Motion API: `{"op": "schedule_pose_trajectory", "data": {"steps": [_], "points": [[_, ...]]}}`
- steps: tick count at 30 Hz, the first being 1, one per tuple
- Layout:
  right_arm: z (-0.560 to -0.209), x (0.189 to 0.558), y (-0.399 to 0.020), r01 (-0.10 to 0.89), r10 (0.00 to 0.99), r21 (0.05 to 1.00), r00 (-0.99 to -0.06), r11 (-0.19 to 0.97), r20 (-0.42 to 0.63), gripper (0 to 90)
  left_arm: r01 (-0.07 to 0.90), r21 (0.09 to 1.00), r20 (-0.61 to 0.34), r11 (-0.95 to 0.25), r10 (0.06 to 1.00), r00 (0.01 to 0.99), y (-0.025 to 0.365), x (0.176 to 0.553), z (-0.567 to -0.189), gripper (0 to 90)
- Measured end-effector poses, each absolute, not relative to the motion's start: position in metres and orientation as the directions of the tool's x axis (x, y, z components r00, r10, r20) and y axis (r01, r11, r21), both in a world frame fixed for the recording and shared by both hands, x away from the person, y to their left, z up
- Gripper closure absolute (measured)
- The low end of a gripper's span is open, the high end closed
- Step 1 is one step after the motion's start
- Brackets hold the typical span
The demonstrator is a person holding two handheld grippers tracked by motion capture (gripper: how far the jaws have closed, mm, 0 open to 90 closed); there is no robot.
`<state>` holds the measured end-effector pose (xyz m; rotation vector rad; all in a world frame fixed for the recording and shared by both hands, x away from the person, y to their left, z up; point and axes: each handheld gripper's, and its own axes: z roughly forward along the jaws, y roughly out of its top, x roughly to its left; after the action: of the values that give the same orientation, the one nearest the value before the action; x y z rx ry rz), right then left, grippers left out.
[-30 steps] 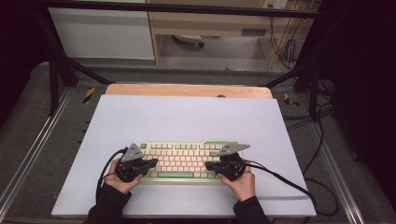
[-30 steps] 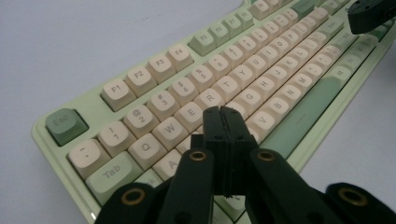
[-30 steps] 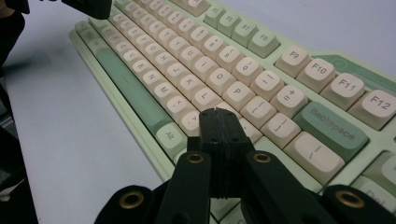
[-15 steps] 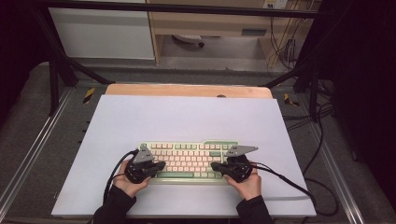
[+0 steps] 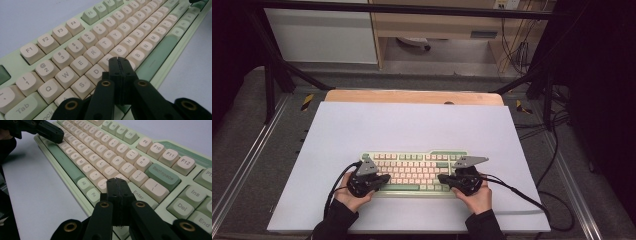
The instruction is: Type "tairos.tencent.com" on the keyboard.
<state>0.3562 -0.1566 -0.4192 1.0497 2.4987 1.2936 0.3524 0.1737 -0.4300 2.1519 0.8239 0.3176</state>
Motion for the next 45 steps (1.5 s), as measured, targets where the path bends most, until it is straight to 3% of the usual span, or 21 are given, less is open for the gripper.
{"op": "schedule_pose_trajectory", "data": {"steps": [45], "points": [[-0.421, 0.356, -0.156, 0.523, 0.636, 0.754, -0.749, 0.396, 0.186, 90.0, 0.459, 0.777, -0.038, -0.431, 0.695, 0.718, 0.189, 0.364, -0.412, 89.7]]}}
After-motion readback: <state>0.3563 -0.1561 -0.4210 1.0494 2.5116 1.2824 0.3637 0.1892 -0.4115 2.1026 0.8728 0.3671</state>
